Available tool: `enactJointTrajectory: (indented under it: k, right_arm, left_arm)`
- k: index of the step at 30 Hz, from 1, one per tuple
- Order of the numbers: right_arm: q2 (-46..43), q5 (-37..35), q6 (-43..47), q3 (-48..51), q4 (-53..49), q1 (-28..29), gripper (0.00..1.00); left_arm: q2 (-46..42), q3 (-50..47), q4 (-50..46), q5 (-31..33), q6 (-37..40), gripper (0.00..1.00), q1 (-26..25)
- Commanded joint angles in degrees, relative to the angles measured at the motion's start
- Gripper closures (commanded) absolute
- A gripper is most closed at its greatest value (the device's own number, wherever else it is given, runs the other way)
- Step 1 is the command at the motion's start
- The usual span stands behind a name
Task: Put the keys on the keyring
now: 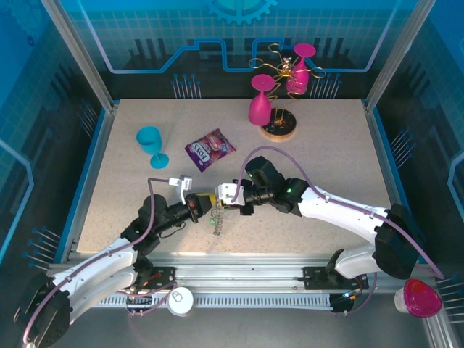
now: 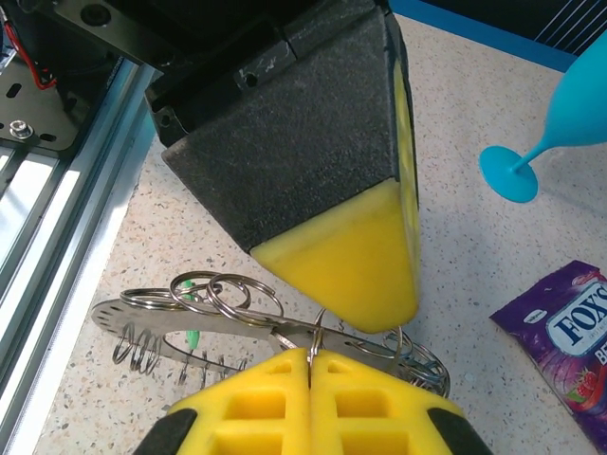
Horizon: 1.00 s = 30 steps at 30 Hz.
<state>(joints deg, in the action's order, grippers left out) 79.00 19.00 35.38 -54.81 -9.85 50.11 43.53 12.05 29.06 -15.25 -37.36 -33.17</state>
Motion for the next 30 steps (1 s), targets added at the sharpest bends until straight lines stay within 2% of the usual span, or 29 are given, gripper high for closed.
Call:
enactJointTrajectory:
  k: [1, 5, 7, 10, 15, 17, 19, 22, 27, 30]
  right_arm:
    - [-0.2, 4.7, -0.5, -1.8, -2.4, 0.4, 0.84]
    - [-0.6, 5.8, -1.0, -1.8, -4.3, 0.4, 0.66]
    - [-1.2, 6.6, -1.1, -1.7, -5.8, 0.2, 0.61]
    - [-3.0, 8.8, -2.6, -1.0, -7.2, -1.3, 0.59]
    - [-6.6, 12.0, -11.1, 0.1, -3.5, -8.4, 0.61]
    - [-6.6, 12.0, -16.8, -0.9, -2.1, -11.7, 0.65]
    - [-5.8, 13.7, -22.1, -1.8, -0.5, -15.0, 0.71]
    - [-4.0, 15.7, -27.6, -3.3, 1.2, -17.1, 0.72]
    - [0.1, 22.1, -28.3, -5.3, 2.2, -17.3, 0.70]
    - [1.2, 23.1, -26.4, -4.5, 5.2, -17.4, 0.72]
  left_arm:
    - [0.1, 0.2, 4.3, 2.3, 1.8, 1.00, 0.2]
    - [0.2, -0.2, 6.9, 3.9, 2.9, 1.00, 0.3]
    - [0.6, -0.1, 8.7, 4.6, 4.0, 1.00, 0.3]
    - [1.7, 0.6, 10.9, 4.4, 6.6, 1.00, 0.2]
    - [3.6, 1.6, 14.1, 1.8, 12.6, 1.00, 0.3]
    - [4.3, 2.1, 14.3, 0.4, 16.2, 1.00, 0.3]
    - [5.1, 1.1, 18.4, 0.2, 19.5, 1.00, 0.2]
    - [6.3, 0.2, 22.4, -0.1, 24.5, 1.00, 0.3]
    - [8.0, 0.6, 24.3, -2.5, 29.4, 1.00, 0.3]
    - [8.9, 0.6, 25.6, -4.2, 29.7, 1.00, 0.2]
